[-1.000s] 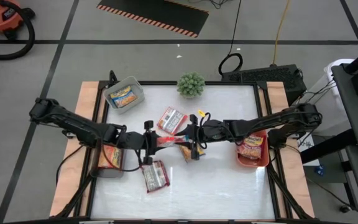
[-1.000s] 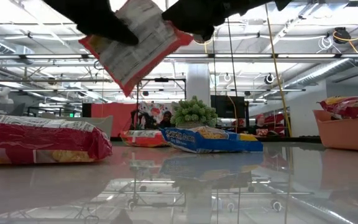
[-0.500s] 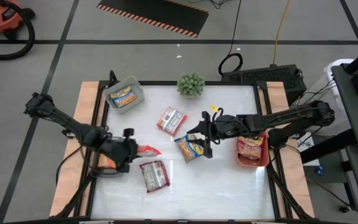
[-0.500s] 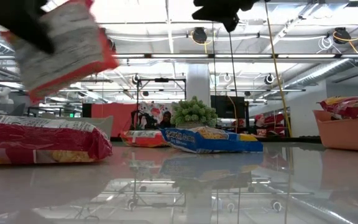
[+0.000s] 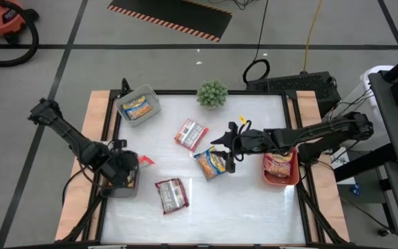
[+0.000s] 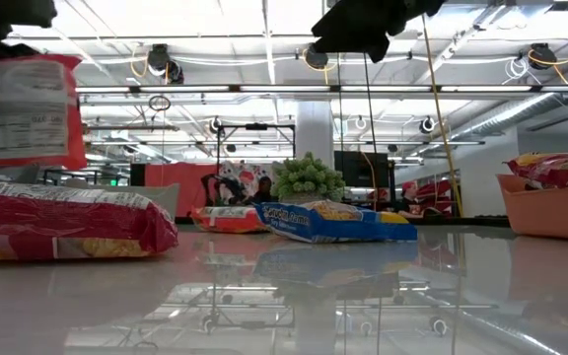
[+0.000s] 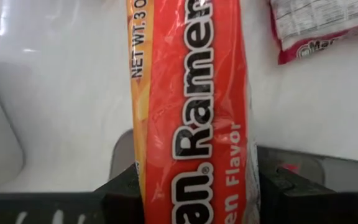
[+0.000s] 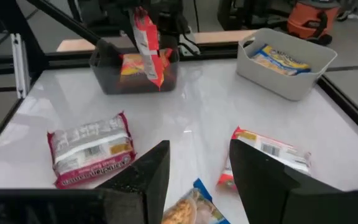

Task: Sort Maruchan noodles
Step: Put the orange bag into the black bin

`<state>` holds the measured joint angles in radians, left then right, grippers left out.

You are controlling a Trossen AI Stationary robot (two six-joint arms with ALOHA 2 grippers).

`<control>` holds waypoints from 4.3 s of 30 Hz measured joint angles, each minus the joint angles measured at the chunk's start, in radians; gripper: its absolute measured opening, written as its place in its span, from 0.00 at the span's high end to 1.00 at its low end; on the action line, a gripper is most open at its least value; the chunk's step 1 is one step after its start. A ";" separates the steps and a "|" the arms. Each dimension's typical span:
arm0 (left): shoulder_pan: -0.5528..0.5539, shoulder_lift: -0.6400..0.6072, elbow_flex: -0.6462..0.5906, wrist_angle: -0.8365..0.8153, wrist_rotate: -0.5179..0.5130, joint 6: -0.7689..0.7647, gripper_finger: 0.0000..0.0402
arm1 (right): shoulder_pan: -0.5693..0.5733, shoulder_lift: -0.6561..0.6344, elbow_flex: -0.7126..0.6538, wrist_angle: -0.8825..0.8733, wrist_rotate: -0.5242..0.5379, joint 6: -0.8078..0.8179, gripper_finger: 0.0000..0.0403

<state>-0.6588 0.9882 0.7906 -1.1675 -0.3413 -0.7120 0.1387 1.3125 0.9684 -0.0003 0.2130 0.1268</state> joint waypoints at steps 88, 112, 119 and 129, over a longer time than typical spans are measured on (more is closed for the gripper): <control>-0.385 0.165 0.000 -0.057 0.159 -0.553 0.37 | 0.014 0.000 0.000 0.026 -0.005 0.008 0.60; -0.385 0.161 0.140 -0.059 0.214 -0.514 0.21 | 0.014 0.000 0.000 0.026 -0.005 0.007 0.60; -0.402 0.171 0.103 0.030 0.143 -0.502 0.21 | 0.014 0.000 0.000 0.024 -0.005 0.008 0.60; -0.443 0.172 0.008 0.174 0.160 -0.521 0.50 | 0.014 0.000 0.000 0.018 -0.005 0.011 0.60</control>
<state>-1.1019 1.1599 0.7986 -0.9936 -0.1811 -1.2328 0.1532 1.3128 0.9684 0.0174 0.2081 0.1379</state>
